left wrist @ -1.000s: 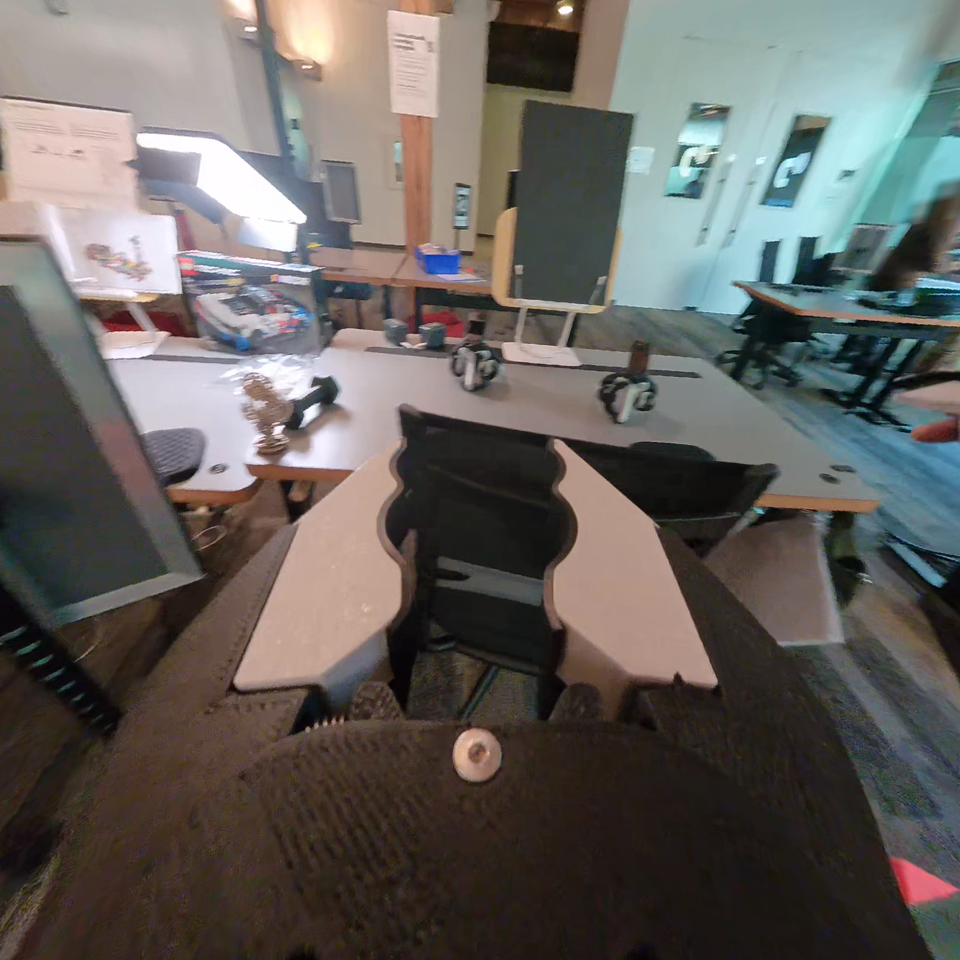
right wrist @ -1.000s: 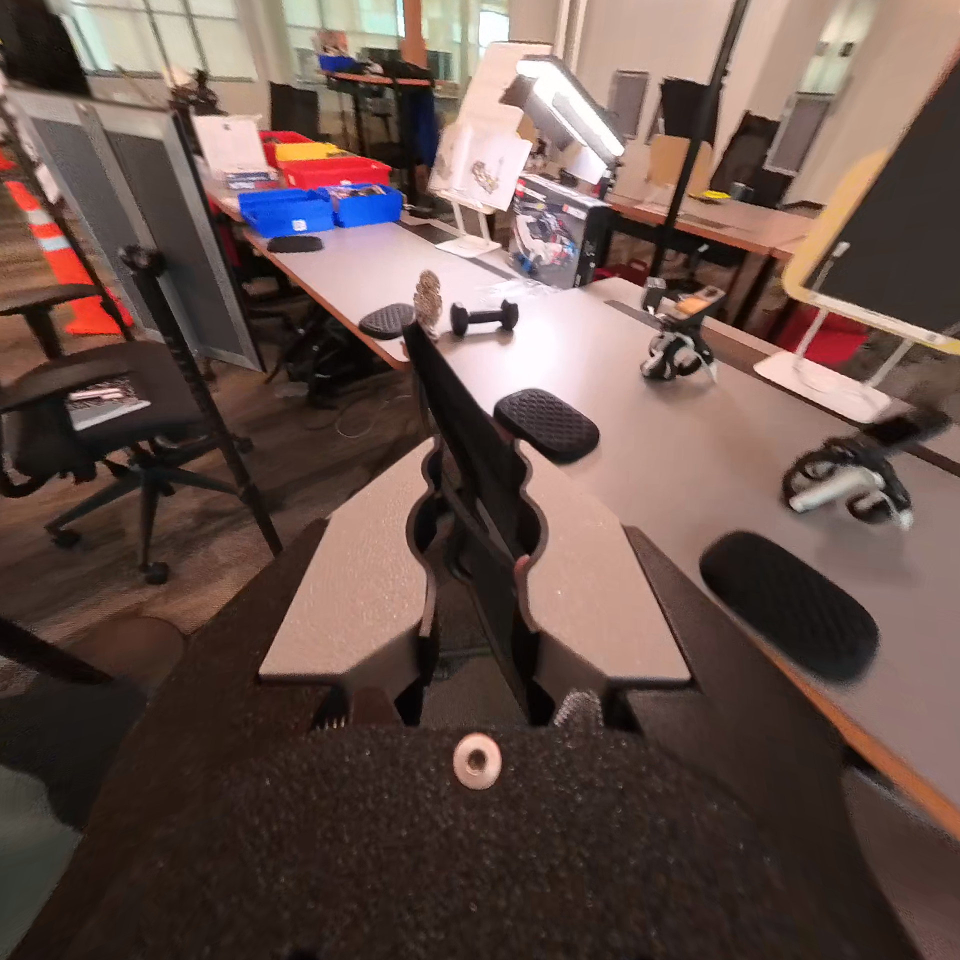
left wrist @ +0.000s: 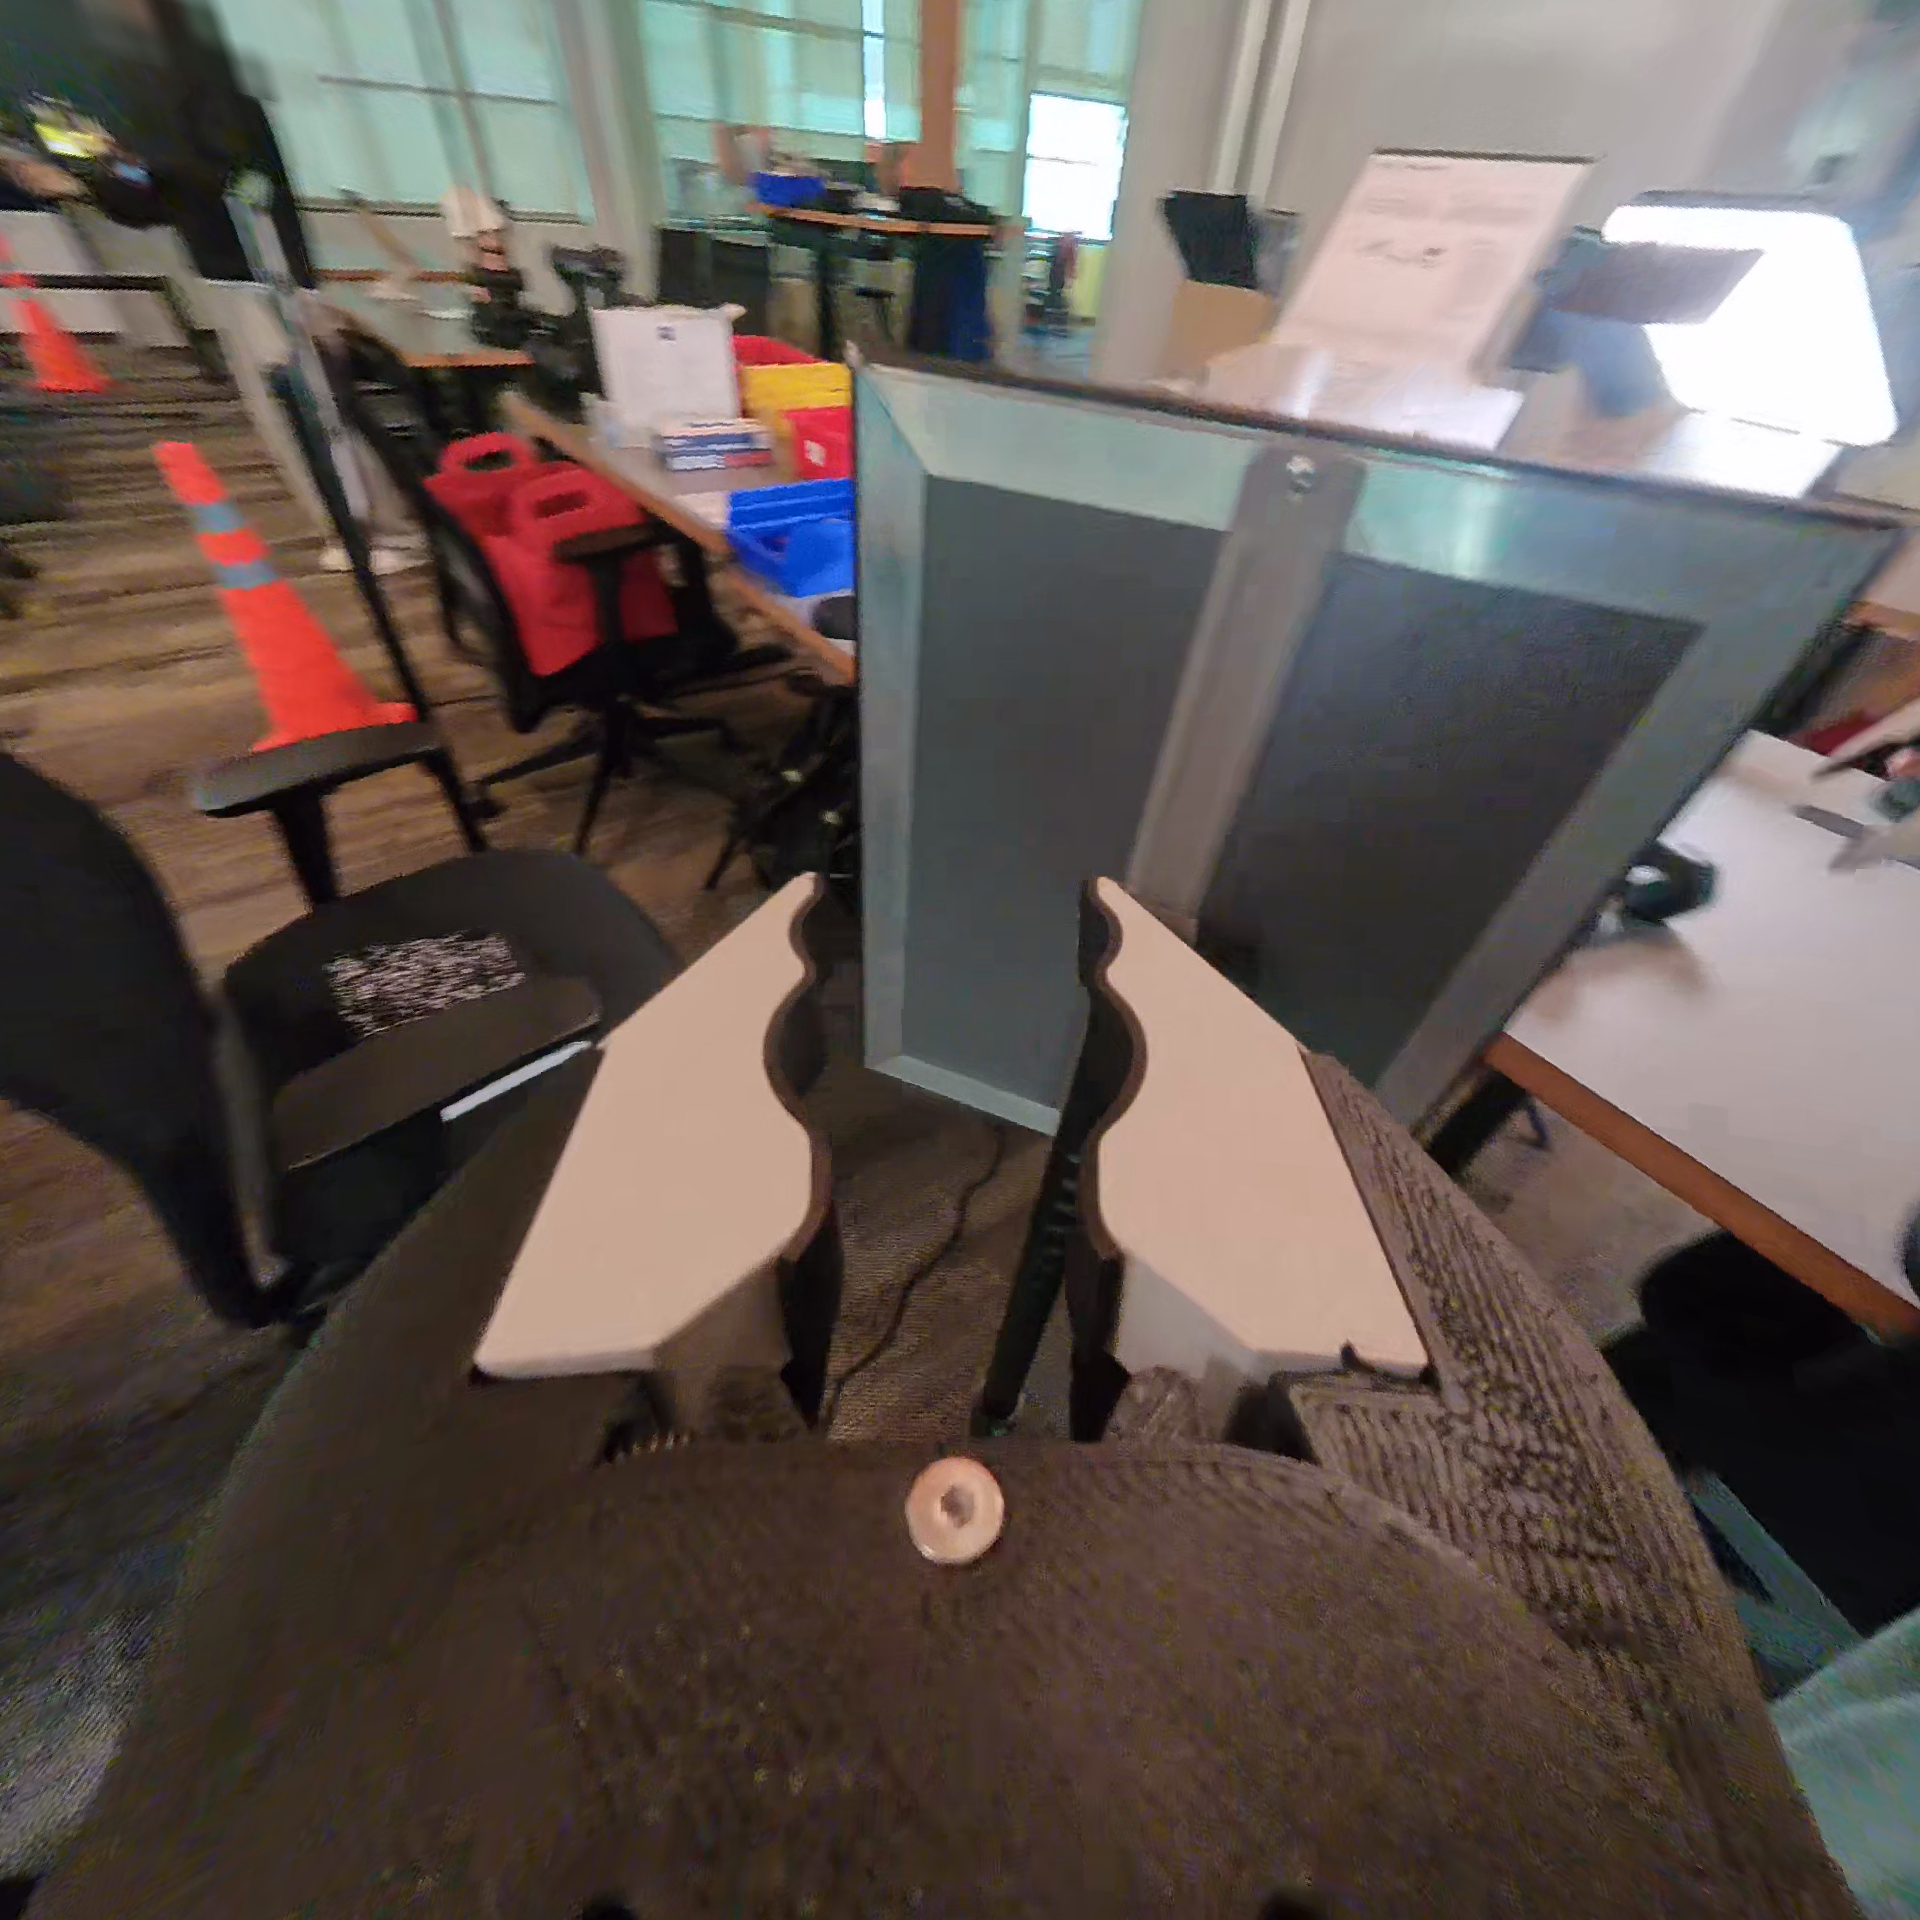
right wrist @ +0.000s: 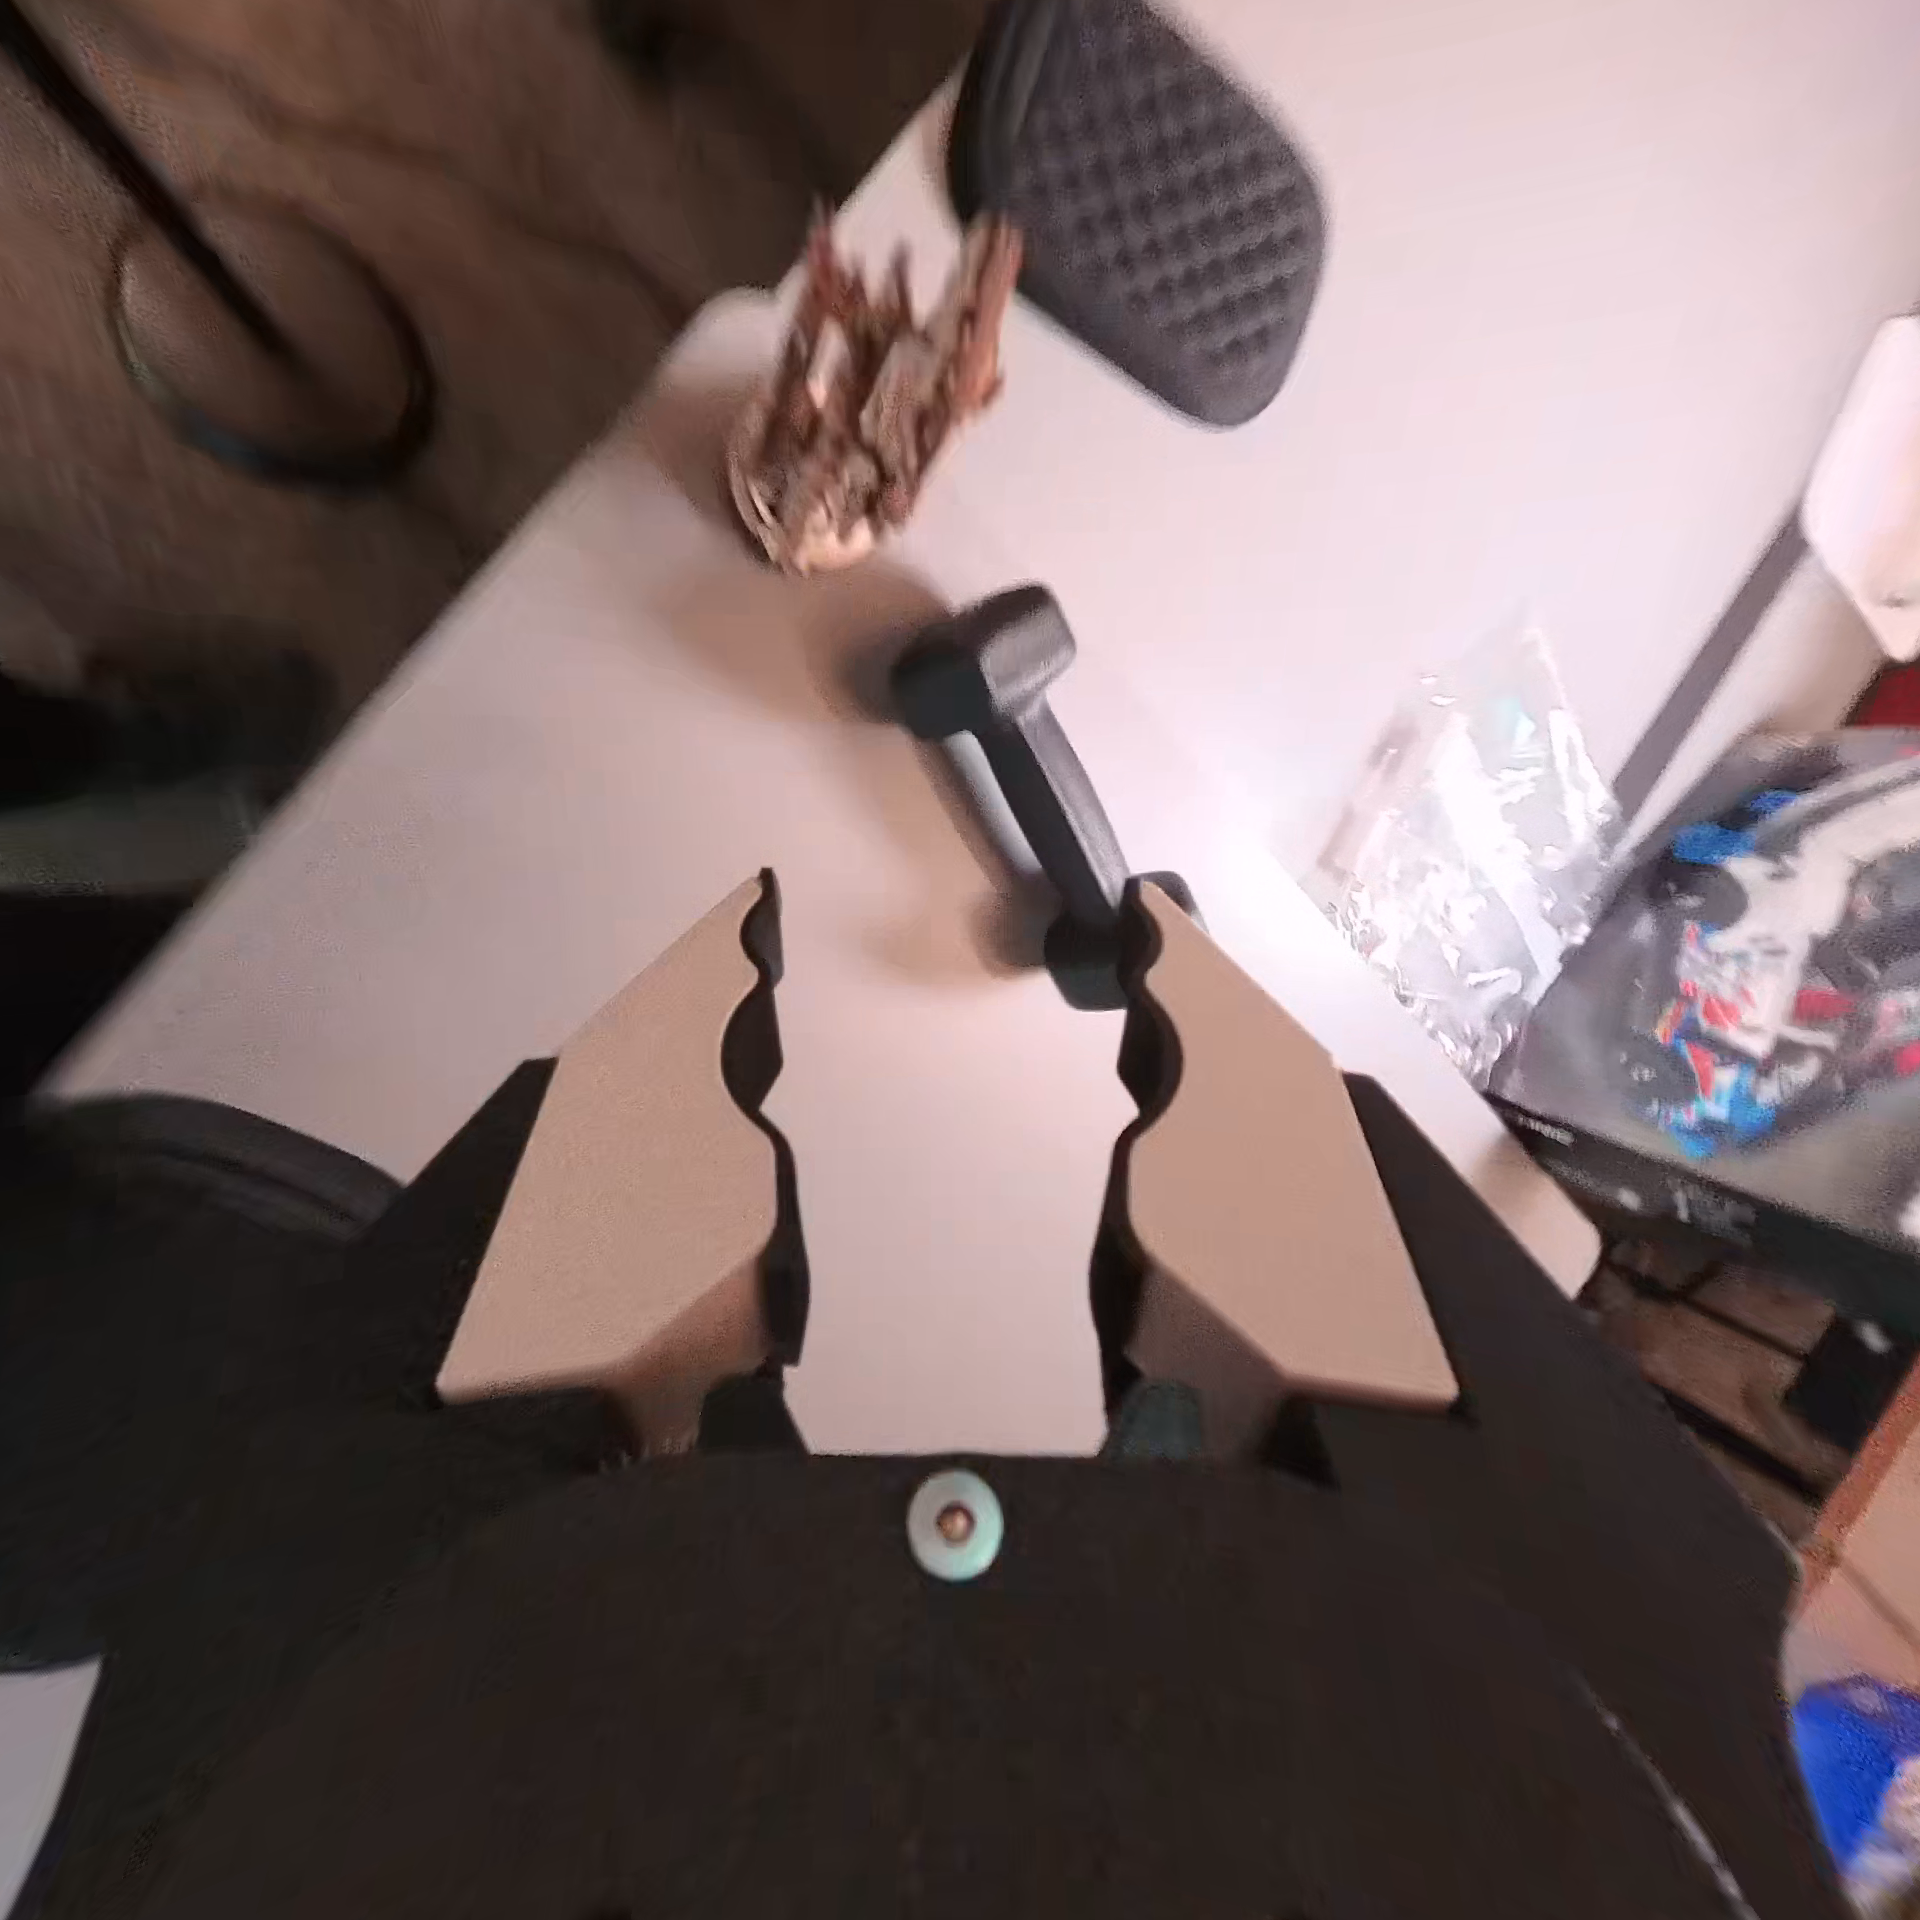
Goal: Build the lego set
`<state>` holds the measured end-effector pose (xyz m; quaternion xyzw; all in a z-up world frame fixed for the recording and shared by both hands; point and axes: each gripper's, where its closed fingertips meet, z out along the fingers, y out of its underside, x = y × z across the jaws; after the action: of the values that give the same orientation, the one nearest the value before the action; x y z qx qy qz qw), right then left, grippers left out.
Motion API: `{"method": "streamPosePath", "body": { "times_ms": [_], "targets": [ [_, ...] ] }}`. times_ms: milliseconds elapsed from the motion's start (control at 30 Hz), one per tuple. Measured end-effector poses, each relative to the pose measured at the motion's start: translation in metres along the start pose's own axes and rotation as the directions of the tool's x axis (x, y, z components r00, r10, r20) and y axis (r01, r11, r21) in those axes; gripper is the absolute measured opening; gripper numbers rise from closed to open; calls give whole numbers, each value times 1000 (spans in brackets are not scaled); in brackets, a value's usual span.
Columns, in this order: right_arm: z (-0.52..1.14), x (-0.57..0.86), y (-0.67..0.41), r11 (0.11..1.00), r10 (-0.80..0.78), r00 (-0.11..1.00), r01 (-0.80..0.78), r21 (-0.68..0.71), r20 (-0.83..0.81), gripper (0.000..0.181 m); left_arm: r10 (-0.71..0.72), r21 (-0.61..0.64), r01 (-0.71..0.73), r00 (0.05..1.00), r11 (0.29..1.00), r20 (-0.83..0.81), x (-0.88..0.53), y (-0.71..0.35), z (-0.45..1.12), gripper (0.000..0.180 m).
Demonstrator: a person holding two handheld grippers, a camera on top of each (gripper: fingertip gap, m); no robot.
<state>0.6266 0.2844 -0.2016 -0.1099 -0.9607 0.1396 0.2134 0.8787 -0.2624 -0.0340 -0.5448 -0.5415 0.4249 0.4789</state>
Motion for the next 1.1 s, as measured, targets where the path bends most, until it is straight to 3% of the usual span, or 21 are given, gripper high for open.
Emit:
{"method": "streamPosePath", "body": {
  "times_ms": [167,333,700,933,1100],
  "targets": [
    [91,23,42,973,-178,967,200,-111,183,66,18,-24,-16,993,1000,116,3,-18,19,46],
    [136,27,51,966,-221,937,249,-75,270,66,42,-49,-34,981,998,188,6,-35,30,45],
    [163,24,45,948,-304,900,320,1,312,53,71,-142,-34,962,989,263,18,-18,24,44],
    [174,21,40,946,-310,899,323,7,309,35,90,-153,-51,960,987,265,24,-17,21,44],
    [174,21,40,942,-320,890,337,6,325,34,78,-154,-37,959,987,271,25,-12,15,44]
  ]
}}
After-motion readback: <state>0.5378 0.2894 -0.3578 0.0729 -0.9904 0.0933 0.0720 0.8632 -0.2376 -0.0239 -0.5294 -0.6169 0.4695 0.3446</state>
